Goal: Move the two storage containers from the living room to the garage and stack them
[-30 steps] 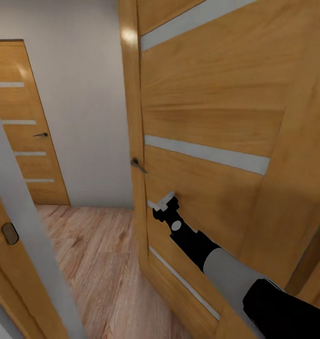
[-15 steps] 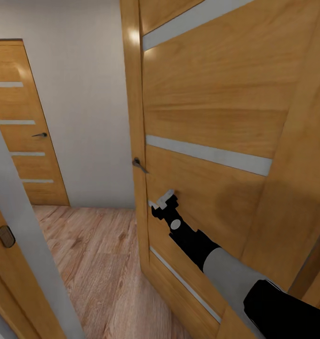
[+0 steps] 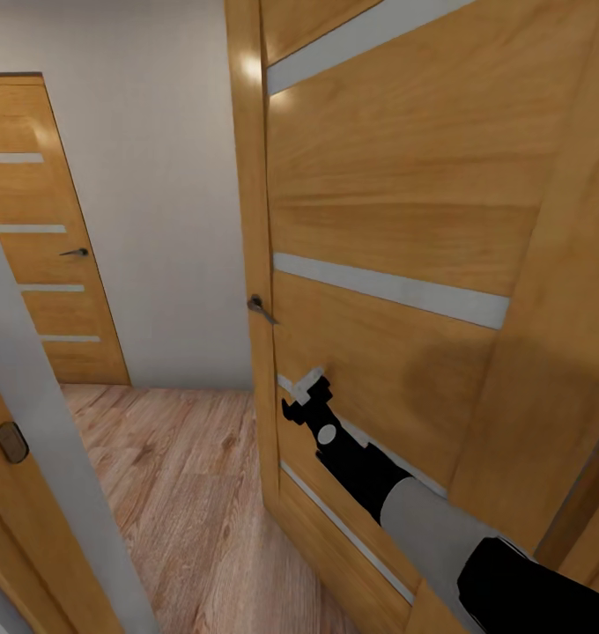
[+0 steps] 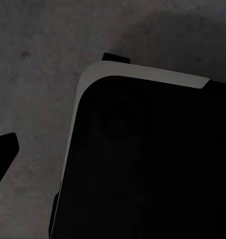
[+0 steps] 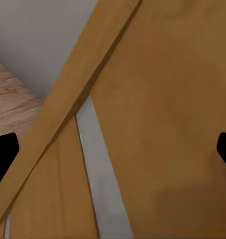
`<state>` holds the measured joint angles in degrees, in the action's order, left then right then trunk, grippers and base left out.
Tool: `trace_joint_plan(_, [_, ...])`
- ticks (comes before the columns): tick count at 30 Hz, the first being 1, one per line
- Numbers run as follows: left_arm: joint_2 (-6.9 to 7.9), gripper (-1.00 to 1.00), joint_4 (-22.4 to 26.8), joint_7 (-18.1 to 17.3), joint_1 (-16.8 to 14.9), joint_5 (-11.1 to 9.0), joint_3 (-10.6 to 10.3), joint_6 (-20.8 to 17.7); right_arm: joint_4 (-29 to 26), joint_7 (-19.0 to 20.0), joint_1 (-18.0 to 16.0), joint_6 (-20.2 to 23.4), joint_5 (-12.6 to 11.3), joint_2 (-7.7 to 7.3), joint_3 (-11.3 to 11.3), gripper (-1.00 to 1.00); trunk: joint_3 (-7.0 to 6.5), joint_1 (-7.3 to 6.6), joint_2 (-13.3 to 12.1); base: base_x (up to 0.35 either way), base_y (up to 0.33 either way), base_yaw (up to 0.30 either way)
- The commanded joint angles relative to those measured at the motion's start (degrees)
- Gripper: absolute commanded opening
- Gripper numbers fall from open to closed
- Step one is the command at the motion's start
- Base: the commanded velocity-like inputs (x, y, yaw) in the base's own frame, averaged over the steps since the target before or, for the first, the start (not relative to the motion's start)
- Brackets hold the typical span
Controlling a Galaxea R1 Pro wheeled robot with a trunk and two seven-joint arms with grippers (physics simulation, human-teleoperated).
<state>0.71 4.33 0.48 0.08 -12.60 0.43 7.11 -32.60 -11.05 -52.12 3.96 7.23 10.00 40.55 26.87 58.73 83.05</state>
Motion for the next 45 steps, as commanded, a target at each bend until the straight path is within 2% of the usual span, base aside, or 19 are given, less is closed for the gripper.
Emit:
trace_joint_plan(1, [0.0, 1.0, 0.04, 0.05, 0.01, -0.23, 0.01, 0.1, -0.01, -0.41, -0.04, 0.42, 0.59, 0.0, 0.3, 1.0, 0.05, 0.0, 0.03, 0.0, 0.0, 0.0])
trace_joint_plan(15, [0.0, 1.0, 0.06, 0.05, 0.01, -0.27, 0.06, 0.11, 0.18, -2.82, 0.0, -1.08, -0.98, 0.0, 0.18, 1.0, 0.05, 0.0, 0.03, 0.0, 0.0, 0.0])
trace_joint_plan(29, [0.0, 1.0, 0.03, 0.05, 0.01, -0.24, 0.02, 0.1, 0.03, -5.53, 0.02, -1.82, -1.07, 0.0, 0.4, 1.0, 0.05, 0.0, 0.03, 0.0, 0.0, 0.0])
trace_joint_plan(33, [0.0, 1.0, 0.03, 0.05, 0.01, -0.23, 0.01, 0.1, 0.44, -7.41, 0.02, -1.88, -1.14, 0.0, 0.41, 1.0, 0.05, 0.0, 0.03, 0.0, 0.0, 0.006])
trace_joint_plan(45, [0.0, 1.0, 0.06, 0.05, 0.01, -0.23, 0.01, 0.12, 0.61, -9.01, 0.0, -2.06, -1.06, 0.0, 0.42, 1.0, 0.05, 0.0, 0.03, 0.0, 0.0, 0.178])
